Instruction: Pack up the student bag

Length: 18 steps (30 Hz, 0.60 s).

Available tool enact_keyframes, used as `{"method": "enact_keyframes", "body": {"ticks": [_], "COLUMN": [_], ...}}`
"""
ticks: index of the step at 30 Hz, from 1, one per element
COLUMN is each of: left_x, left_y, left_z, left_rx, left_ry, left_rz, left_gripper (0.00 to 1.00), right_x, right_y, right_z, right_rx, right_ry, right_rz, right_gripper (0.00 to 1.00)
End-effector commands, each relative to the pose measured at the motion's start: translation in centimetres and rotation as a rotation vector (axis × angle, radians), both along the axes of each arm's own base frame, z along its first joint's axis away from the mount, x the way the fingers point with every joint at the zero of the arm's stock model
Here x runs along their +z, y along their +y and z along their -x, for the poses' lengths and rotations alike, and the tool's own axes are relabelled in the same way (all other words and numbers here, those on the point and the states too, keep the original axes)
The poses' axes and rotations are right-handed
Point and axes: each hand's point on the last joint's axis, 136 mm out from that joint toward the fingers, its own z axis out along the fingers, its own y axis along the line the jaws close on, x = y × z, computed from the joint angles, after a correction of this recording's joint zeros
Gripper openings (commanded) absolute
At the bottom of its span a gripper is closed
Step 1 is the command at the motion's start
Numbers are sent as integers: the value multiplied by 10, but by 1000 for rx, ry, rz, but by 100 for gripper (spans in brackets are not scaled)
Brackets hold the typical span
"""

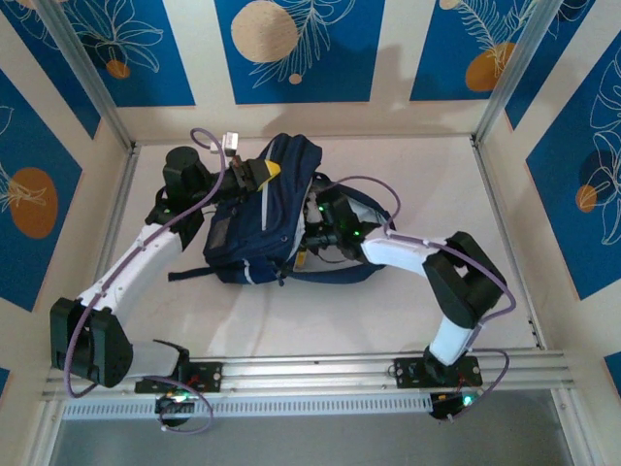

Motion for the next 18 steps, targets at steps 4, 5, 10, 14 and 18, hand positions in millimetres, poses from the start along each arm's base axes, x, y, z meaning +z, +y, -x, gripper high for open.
{"method": "enact_keyframes", "body": {"ticks": [4, 5, 10, 14, 18], "left_x": [53, 52, 38, 12, -13], "left_y": [1, 1, 0, -7, -29], "left_z": [8, 7, 3, 0, 1], "left_rx": [-7, -7, 3, 8, -28], "left_ry": [-209, -207, -194, -175, -137], "left_rz": [70, 66, 14, -115, -157], "left_gripper": [0, 0, 0, 0, 0], "right_x": [-6, -6, 7, 5, -4], "right_y": [19, 13, -40, -81, -136], "right_z": [3, 3, 4, 14, 20], "right_rx": [70, 56, -60, -142, -296], "right_ry": [22, 15, -44, -57, -48], "right_rz": [6, 16, 66, 83, 214], "right_gripper": [32, 45, 66, 69, 68]}}
